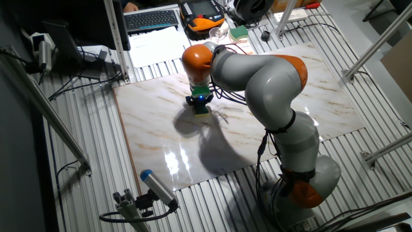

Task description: Clean the tabletop with a sponge

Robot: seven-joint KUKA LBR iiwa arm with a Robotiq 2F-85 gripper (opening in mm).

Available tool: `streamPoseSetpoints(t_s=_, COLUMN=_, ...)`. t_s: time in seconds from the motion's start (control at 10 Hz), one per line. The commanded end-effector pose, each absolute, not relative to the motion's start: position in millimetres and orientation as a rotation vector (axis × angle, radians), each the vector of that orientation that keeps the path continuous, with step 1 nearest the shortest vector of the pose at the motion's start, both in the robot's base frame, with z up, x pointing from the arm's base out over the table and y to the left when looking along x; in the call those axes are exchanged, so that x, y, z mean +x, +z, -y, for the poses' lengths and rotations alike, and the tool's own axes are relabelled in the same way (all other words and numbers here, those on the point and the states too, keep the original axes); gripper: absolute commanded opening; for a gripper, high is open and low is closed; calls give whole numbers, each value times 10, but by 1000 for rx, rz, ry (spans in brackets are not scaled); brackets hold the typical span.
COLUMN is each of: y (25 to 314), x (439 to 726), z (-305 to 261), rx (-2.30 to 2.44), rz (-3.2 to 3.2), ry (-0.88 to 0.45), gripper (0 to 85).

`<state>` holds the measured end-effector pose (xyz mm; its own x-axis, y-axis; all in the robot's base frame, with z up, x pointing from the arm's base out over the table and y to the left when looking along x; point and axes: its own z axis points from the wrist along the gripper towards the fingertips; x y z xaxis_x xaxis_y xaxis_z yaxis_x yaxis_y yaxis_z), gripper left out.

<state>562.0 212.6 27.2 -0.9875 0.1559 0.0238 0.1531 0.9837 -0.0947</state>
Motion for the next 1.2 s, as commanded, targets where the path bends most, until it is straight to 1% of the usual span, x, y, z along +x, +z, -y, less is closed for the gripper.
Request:
streamPoseSetpoints(t_s=0.0, y=258, x=5606, z=-2155, rx=-248, rz=3099, ry=142, gripper=0)
streamPoseSetpoints(t_s=0.6, y=278, x=5568, z=-2315, rx=-280, rz=3088, ry=135, gripper=0)
streamPoseSetpoints(t_s=1.1, y=186, x=5519, z=-2451, rx=-324, rz=3090, ry=97, gripper=0)
